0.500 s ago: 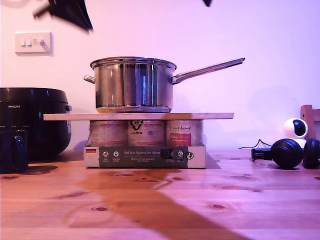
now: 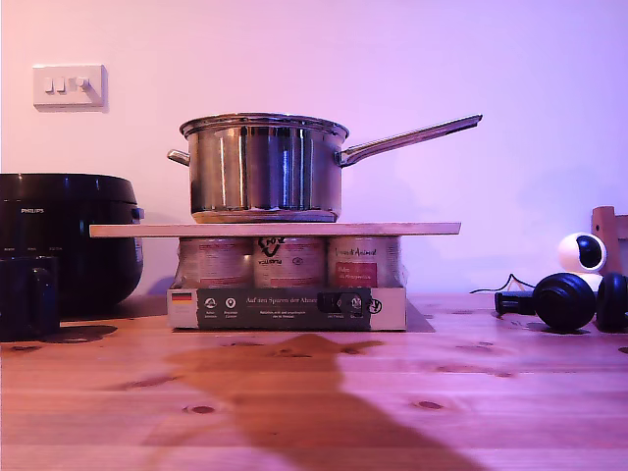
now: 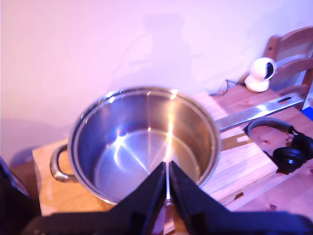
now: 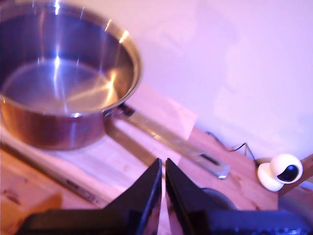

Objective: Pick up the large pot with both hands and place it on the shelf behind you

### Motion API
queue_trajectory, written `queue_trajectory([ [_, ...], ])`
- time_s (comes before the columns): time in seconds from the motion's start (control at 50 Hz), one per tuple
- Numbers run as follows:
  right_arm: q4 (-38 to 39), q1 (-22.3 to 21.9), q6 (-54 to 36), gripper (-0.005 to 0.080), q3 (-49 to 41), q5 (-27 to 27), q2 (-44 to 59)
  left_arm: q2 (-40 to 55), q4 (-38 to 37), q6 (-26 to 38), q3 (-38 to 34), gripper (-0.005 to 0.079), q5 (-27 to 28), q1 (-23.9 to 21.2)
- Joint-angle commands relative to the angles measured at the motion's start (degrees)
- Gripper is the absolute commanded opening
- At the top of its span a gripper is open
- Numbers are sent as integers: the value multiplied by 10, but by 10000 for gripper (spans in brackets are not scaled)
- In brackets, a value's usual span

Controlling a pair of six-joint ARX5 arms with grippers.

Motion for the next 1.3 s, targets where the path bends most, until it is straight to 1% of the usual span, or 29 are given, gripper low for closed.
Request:
queue_trajectory([
  [0.0,4,-2,-1,-13,3,-4,-11,4,-4,5,2,-21,-4,-4],
  [0.1,0,-13,-2,-13,3,-13,-26,4,-14,14,-1,-21,-4,-6],
  [0.2,0,-25,-2,-13,3,-38,-40,4,-15,18,-4,-21,-5,-6],
  [0.3,-1,-35,-7,-13,3,-46,-50,4,-12,18,-9,-21,-9,-6],
  [0.42,0,-46,-10,-13,3,-50,-55,4,6,16,-17,-21,-8,-7],
  [0.6,3,-57,-17,-13,3,-55,-55,4,45,14,-17,-21,-8,-28],
  [0.78,-2,-60,-17,-13,3,-56,-56,4,46,18,-25,-21,-8,-39],
  [1.0,-16,-77,-16,-13,2,-85,-58,4,22,18,-38,-21,-10,-43],
  [1.08,-22,-84,-14,-13,1,-96,-60,4,14,25,-52,-21,-13,-42],
  [1.2,-26,-95,-3,-13,-12,-96,-70,0,20,27,-94,-21,-18,-36],
  [1.28,-20,-102,-4,-13,-37,-96,-87,-4,40,27,-127,-21,-18,-34],
])
